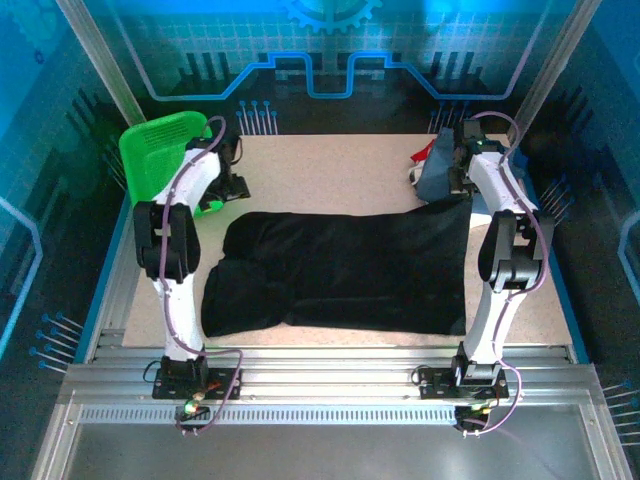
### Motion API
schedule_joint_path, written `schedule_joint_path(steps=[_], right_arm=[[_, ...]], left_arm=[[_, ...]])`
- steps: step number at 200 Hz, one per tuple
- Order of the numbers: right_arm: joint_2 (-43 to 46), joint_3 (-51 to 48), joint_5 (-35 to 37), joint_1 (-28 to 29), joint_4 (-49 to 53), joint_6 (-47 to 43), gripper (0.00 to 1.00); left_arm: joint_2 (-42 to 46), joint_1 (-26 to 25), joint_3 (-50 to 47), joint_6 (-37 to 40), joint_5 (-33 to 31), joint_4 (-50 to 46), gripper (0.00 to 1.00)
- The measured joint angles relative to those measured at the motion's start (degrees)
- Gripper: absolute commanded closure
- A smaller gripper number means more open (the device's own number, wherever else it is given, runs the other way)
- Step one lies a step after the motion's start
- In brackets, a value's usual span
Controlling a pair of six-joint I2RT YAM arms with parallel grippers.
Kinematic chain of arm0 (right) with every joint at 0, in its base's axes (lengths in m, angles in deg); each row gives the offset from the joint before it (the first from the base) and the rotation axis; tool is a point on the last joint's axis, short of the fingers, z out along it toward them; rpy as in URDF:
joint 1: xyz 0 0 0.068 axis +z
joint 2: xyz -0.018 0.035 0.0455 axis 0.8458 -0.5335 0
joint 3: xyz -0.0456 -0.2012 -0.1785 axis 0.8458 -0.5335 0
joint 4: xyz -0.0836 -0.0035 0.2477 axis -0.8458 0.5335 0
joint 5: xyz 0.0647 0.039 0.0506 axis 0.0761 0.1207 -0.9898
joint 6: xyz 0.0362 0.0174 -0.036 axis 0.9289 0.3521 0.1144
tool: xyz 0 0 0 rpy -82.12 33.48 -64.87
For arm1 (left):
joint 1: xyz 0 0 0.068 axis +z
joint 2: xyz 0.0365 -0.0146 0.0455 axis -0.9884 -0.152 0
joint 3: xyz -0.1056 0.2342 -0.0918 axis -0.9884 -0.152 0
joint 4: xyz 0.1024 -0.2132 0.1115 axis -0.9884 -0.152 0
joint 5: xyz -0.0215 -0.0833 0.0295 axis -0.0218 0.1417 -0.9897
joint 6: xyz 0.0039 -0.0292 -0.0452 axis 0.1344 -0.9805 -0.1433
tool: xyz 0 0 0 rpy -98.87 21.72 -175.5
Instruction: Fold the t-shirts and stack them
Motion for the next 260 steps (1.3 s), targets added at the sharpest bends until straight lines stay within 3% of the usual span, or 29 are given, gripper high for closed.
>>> schedule_joint_path(steps=[55, 115, 138, 156, 188, 220, 260], right_arm=[[0.00, 1.18, -0.07, 0.09, 0.61, 0.00, 1.00], [-0.02, 1.55, -0.48, 0.09, 1.01, 0.00, 1.00], [-0.04, 1.99, -0.63, 0.09, 1.09, 0.02, 1.00], [-0.04, 2.19, -0.98, 0.09, 1.09, 0.02, 1.00], [-0.04, 2.19, -1.33, 0.09, 1.49, 0.09, 1.00], [-0.04, 2.19, -1.36, 0.09, 1.49, 0.24, 1.00], [-0.04, 2.19, -1.36, 0.09, 1.46, 0.24, 1.00]], left_arm=[[2.29, -0.90, 0.00, 1.84, -1.14, -1.38, 0.16], [17.66, -2.38, -1.64, -1.66, -2.91, 0.09, 0.15], [19.30, -4.83, -1.73, -2.27, 0.92, 1.86, 0.17], [16.57, -7.23, -1.55, -2.62, 4.55, 3.19, 0.21], [4.02, -9.92, 1.01, -2.43, 8.76, 3.67, 0.29], [-5.46, -9.99, 1.70, -1.36, 8.50, 2.27, 0.30], [-6.54, -10.01, 2.27, -0.44, 6.21, 1.46, 0.31]])
